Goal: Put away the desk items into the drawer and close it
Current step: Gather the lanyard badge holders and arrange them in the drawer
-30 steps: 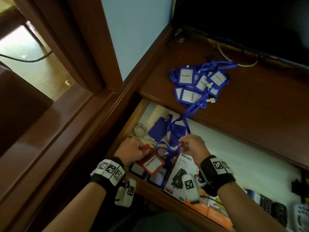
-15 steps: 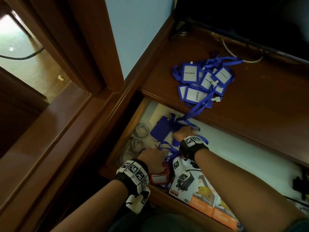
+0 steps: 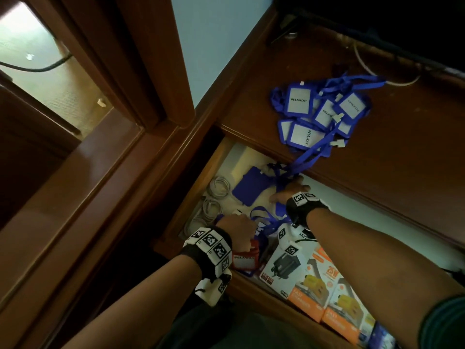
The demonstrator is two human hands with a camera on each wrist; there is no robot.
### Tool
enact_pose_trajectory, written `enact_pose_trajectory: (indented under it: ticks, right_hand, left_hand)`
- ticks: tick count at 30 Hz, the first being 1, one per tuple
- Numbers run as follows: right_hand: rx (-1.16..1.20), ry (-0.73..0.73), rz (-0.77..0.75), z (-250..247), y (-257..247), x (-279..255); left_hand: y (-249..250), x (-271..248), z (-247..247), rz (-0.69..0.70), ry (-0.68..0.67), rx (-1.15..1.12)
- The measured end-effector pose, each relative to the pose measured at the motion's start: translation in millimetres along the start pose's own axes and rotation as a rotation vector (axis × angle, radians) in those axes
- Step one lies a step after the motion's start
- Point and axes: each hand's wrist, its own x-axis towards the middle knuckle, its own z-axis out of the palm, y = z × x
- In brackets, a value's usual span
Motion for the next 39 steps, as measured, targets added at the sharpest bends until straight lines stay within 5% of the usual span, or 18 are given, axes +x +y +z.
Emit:
enact_pose_trajectory:
  ticks: [7, 14, 19, 23, 27, 30, 34, 36, 39]
  right_hand:
    - [0.328, 0.03, -0.017, -23.4, 6.4, -21.2]
    - [0.94, -0.175, -0.07, -32.2, 30.9, -44.7]
    - [1.191, -0.176, 0.027, -57.1, 62.2, -98.4]
    - [1.462, -0.255, -0.05, -78.7, 105.2, -141.8]
    - [1.586, -0.133, -0.059, -98.6, 141.9, -171.3]
    - [1.713, -0.082, -0.091, -107.0, 159.7, -187.8]
    - [1.875, -0.097, -0.241, -115.0, 167.4, -210.6]
    - [1.957, -0.107, -0.336, -118.8, 170.3, -218.4]
    - [2.076, -0.076, -0.425, -125.3, 176.1, -223.6]
  left_hand:
    - [15.8, 12.1, -0.5, -0.006, -0.036, 0.1]
    - [20.1, 29.3, 6.3, 0.006, -0.011, 0.162]
    - [21.9, 41.8, 16.4, 0.029, 0.025, 0.327]
    - [22.1, 48.6, 19.7, 0.046, 0.032, 0.398]
    - [25.1, 51.3, 23.1, 0.032, 0.087, 0.356]
    - [40.8, 50.6, 16.2, 0.014, 0.254, 0.187]
    - [67.2, 48.8, -2.4, 0.278, 0.557, -0.275]
    - [80.7, 51.1, -6.3, 0.51, 0.457, -0.357]
    - [106.9, 57.6, 1.5, 0.548, 0.212, -0.241]
